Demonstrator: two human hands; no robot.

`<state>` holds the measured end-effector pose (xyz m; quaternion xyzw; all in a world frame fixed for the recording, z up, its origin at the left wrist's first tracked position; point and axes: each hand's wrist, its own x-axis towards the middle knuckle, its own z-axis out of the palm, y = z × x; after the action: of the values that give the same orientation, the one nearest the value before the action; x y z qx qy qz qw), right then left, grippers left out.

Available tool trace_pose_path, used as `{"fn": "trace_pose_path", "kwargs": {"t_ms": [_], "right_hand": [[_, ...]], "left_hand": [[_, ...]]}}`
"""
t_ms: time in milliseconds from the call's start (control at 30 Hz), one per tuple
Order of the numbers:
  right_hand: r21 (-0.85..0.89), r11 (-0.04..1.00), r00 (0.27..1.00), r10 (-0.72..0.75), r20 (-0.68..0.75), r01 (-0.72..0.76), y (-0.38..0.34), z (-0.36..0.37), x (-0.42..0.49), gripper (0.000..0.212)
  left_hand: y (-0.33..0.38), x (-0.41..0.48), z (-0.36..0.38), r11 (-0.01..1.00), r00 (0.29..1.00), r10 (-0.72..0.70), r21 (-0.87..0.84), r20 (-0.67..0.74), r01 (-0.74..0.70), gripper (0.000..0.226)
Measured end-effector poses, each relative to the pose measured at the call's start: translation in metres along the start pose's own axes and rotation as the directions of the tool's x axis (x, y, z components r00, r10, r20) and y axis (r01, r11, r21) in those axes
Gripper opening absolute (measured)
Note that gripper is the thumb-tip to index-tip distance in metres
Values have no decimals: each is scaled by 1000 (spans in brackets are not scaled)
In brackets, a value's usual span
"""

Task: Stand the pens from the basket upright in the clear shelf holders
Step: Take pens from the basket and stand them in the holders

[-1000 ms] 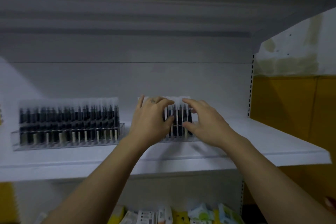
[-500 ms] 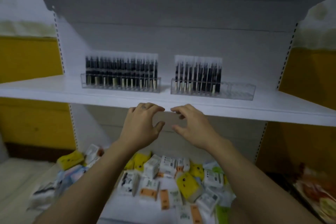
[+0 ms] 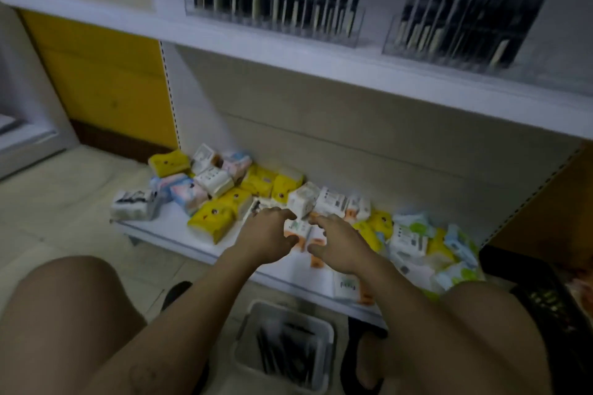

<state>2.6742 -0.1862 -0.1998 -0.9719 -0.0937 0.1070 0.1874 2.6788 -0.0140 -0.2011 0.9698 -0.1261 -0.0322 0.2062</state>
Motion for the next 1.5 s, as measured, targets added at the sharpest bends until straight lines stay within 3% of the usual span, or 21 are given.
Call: {"fn": "trace_pose_path", "kwargs": {"t_ms": [167,400,533,600,833,933,1000,1133,1267,1400,1500], "right_hand": [[23,997,975,67,211,-74,22,64,23,58],[41,988,889,116,443,-149,56,152,43,39],[30,977,816,160,556,-211,82,199,51,21],[9,972,783,183,595,-234,92,215,53,25],[-74,979,717,191,670,-191,99,249,58,26],[-64,982,693,171,701,-178,99,261,64,10],[-60,982,691,168,703,-178,100,271,69,18],[-53,973,667,193,719,-225,96,292,76,17],[-55,974,676,194,711,-221,94,312,83,36],[-73,980,673,181,717,-186,90,327,90,28],[-75,984,648,162,744,-160,85,333,98,18]], "left_hand": [[-33,7,63,988,964,-140,-35,228,152,52],[-75,11,148,920,818,-303,-74,489,385,54],[-95,7,202,878,749,-351,-81,561,472,56],[-103,4,225,854,721,-369,-93,587,512,48],[-118,-9,269,811,659,-368,-120,656,573,25],[-123,-10,279,804,650,-364,-127,668,581,29],[-126,-11,285,790,604,-354,-118,714,602,26],[-130,-9,298,781,575,-344,-113,742,614,51],[-138,-3,311,815,551,-306,-86,777,574,46],[-146,3,323,784,516,-296,-105,804,612,37],[-149,3,332,799,531,-269,-122,804,590,34]]}}
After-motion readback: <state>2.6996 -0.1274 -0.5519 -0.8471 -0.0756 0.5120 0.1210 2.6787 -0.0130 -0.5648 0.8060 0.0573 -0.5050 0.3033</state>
